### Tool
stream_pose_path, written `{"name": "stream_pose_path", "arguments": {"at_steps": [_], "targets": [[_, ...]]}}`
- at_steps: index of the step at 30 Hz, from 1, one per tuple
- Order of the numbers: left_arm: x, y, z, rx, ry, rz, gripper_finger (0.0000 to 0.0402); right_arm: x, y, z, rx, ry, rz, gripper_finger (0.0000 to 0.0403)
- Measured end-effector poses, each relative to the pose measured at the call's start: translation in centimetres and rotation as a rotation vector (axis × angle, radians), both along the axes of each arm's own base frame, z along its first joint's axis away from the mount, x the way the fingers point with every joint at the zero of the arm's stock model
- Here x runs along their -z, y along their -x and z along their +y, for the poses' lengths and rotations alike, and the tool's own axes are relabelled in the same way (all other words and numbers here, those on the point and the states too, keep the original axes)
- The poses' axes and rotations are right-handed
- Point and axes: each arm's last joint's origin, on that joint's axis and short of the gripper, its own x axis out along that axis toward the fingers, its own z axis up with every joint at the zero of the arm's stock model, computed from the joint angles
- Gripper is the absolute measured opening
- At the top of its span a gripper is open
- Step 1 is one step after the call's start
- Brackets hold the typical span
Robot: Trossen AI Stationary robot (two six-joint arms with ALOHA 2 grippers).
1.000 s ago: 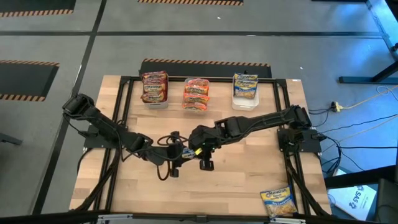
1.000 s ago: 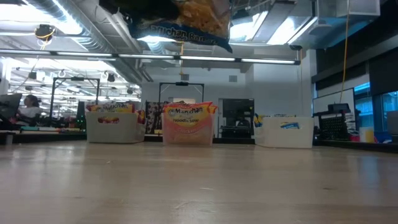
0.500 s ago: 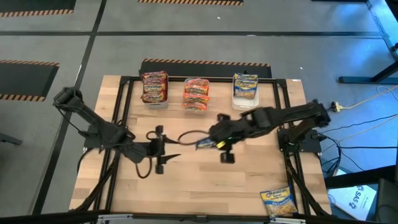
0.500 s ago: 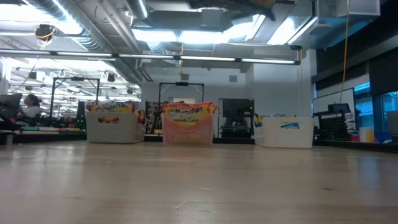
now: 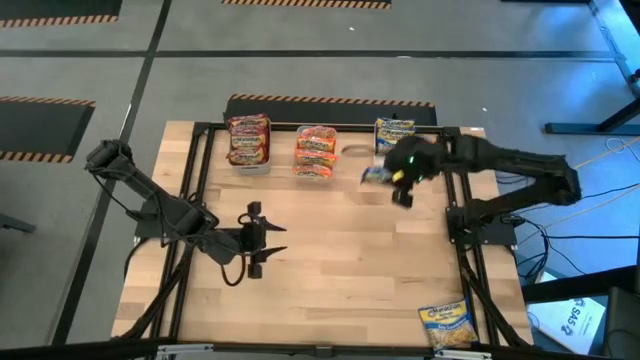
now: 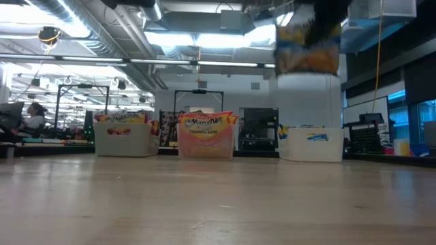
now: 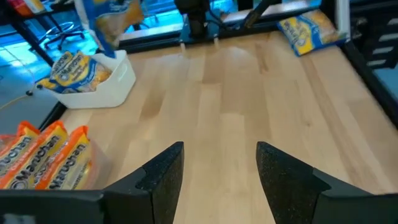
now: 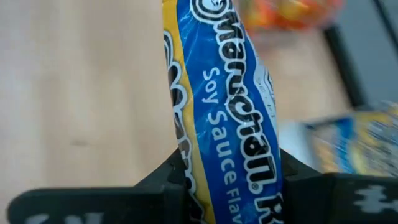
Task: Sort Maruchan noodles
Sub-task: Put the left blue noodle into the white bin
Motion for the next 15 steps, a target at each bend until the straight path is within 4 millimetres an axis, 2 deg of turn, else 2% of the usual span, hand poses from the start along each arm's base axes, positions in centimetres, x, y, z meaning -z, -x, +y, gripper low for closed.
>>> {"name": "stream_pose_path", "arguments": {"at_steps": [6,15], "targets": [[0.0,-0.4,0.8,-0.032,-0.008,0.004,0.0195,1.8,2.9,-5.8,0.076,0.071,0.075,0.0088],[0.0,-1.1,2.3,-0.079,-0.047,0.012,0.0193,4.9,4.8,-12.6,0.071,0.037,0.093,0.0088]]}}
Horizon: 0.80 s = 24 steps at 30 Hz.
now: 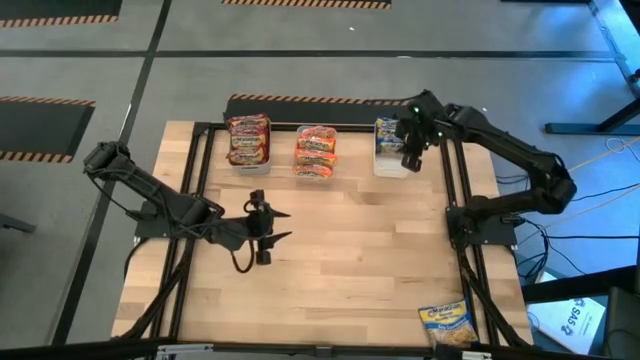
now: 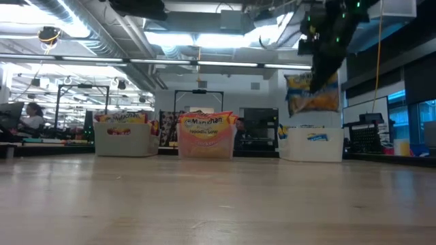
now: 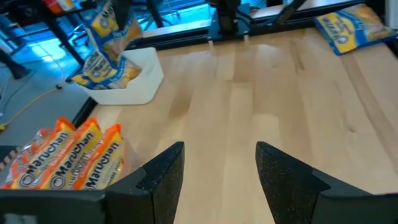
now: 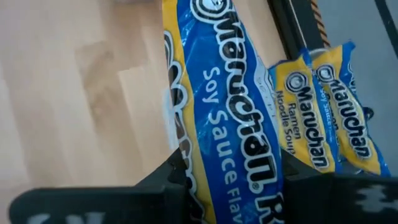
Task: Sort Maruchan noodles
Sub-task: Put the left blue noodle into the white bin
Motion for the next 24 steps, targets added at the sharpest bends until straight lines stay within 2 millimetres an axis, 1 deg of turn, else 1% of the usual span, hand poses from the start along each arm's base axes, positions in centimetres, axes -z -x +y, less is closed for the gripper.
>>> {"name": "stream_pose_path", "arguments": {"at_steps": [5,10,17,19,21,24], "targets": [[0.0,-0.1,0.2,-0.006,0.000,0.000,0.0195,2.1,0.6,-2.4,-0.019,0.008,-0.042,0.0088],[0.0,-0.1,0.2,-0.009,0.004,-0.001,0.0196,4.1,0.2,-3.7,-0.065,-0.039,-0.054,0.0088],[0.0,-0.1,0.2,-0.010,0.009,-0.003,0.0196,6.8,-0.7,-4.8,-0.087,-0.108,0.019,0.0088],[0.0,-0.1,0.2,-0.014,0.018,-0.005,0.0196,6.9,-0.7,-4.8,-0.077,-0.122,0.031,0.0088],[0.0,-0.1,0.2,-0.017,0.024,-0.007,0.0196,6.7,-0.6,-4.7,-0.072,-0.120,0.016,0.0088],[0.0,-0.1,0.2,-0.017,0.023,-0.007,0.0196,5.5,-0.3,-4.2,-0.078,-0.086,-0.015,0.0088]]}}
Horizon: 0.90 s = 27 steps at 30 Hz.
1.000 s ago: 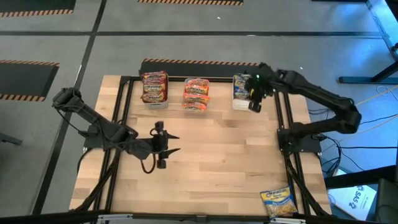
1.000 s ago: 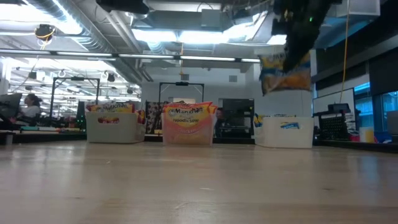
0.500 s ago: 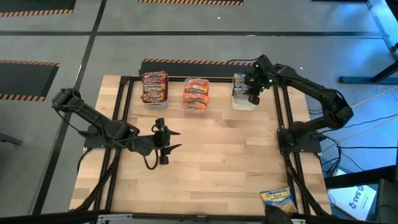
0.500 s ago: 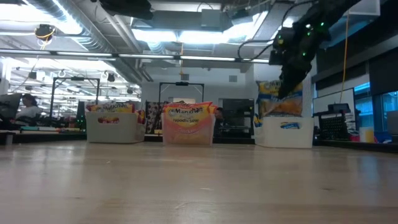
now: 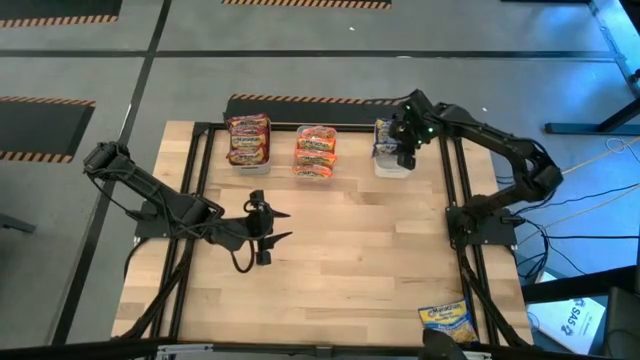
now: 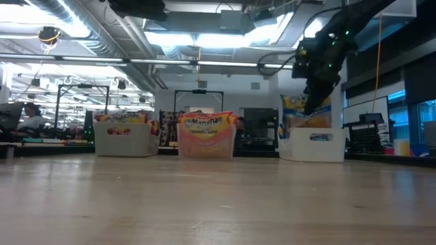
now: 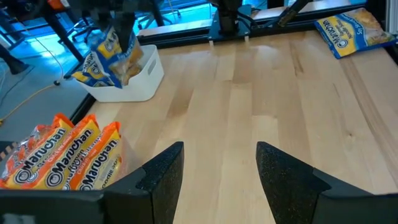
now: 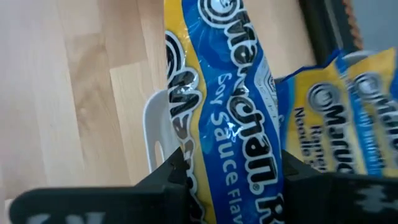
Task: Sort Maruchan noodles
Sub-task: Put the left blue noodle into the white bin
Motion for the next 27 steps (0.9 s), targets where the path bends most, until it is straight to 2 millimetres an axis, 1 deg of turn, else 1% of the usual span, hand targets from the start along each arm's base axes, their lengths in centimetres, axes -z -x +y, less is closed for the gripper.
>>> {"name": "stream_pose_path", "arguments": {"at_steps": [5,7,11,14,20,24,27], "targets": [[0.0,0.0,0.0,0.000,0.000,0.000,0.0196,-1.6,0.9,0.3,0.029,0.055,-0.022,0.0088],[0.0,0.0,0.0,0.000,0.000,0.000,0.0196,-1.7,1.5,0.1,0.049,0.051,-0.006,0.0088],[0.0,0.0,0.0,0.000,0.000,0.000,0.0196,-0.5,2.3,-0.2,0.056,0.011,0.007,0.0088],[0.0,0.0,0.0,0.000,0.000,0.000,0.0196,0.5,2.4,-0.1,0.048,-0.004,-0.001,0.0088],[0.0,0.0,0.0,-0.001,0.000,0.000,0.0196,0.6,2.1,-0.2,0.028,-0.005,-0.038,0.0088],[0.0,0.0,0.1,-0.004,0.002,-0.001,0.0196,1.3,2.1,-0.5,0.032,0.004,0.018,0.0088],[0.0,0.0,0.1,-0.004,0.002,-0.001,0.0196,2.2,1.9,-0.9,0.031,-0.011,0.062,0.0088]]}}
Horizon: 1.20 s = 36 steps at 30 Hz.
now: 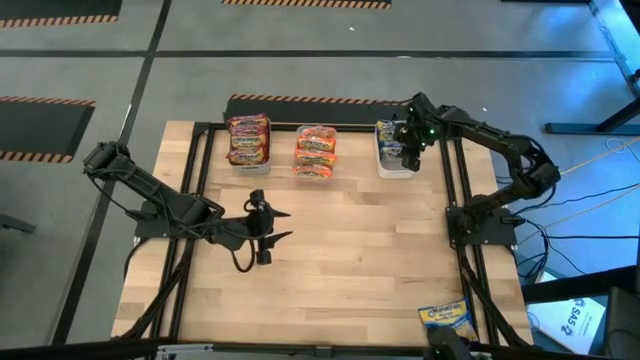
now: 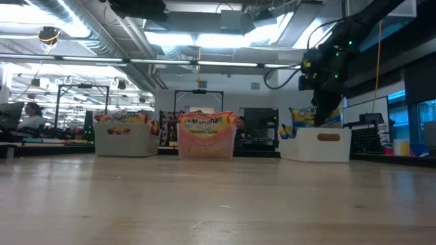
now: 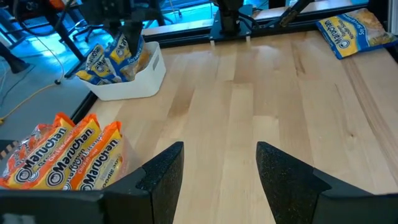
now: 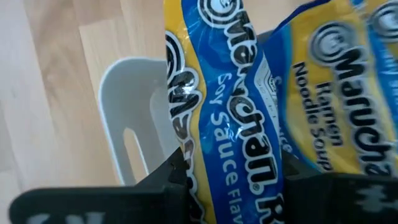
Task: Sort Maruchan noodles
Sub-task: Put the left blue noodle into the white bin, then put the blue noodle into the white bin
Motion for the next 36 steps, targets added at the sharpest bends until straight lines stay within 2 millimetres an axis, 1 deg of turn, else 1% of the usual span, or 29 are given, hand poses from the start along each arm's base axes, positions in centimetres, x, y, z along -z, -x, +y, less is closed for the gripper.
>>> {"name": "stream_pose_path", "arguments": {"at_steps": [7,14,18,23,25,29,33,36], "targets": [[0.0,0.0,0.0,-0.001,0.001,0.000,0.0196,2.3,-0.6,-0.7,-0.023,-0.069,0.048,0.0088],[0.0,0.0,0.0,-0.001,0.001,0.000,0.0196,3.4,-1.0,-1.3,-0.040,-0.061,0.075,0.0090],[0.0,0.0,0.0,-0.001,0.001,0.000,0.0196,3.5,-1.0,-1.6,0.022,-0.028,0.107,0.0121],[0.0,0.0,0.0,-0.001,0.001,0.000,0.0196,3.3,-1.1,-2.0,0.065,-0.002,0.104,0.0184],[0.0,0.0,0.0,-0.001,0.001,0.000,0.0196,2.7,-1.2,-2.2,0.090,0.005,0.122,0.0207],[0.0,0.0,-0.1,0.022,0.014,0.006,0.0196,0.4,-1.4,-2.5,0.128,-0.024,0.148,0.0236],[0.0,0.0,-0.1,0.028,0.016,0.008,0.0196,-2.4,-1.6,-2.6,0.172,-0.033,0.138,0.0247],[0.0,0.0,-0.1,0.029,0.017,0.008,0.0196,-4.0,-2.3,-1.9,0.184,-0.063,0.146,0.0248]]}}
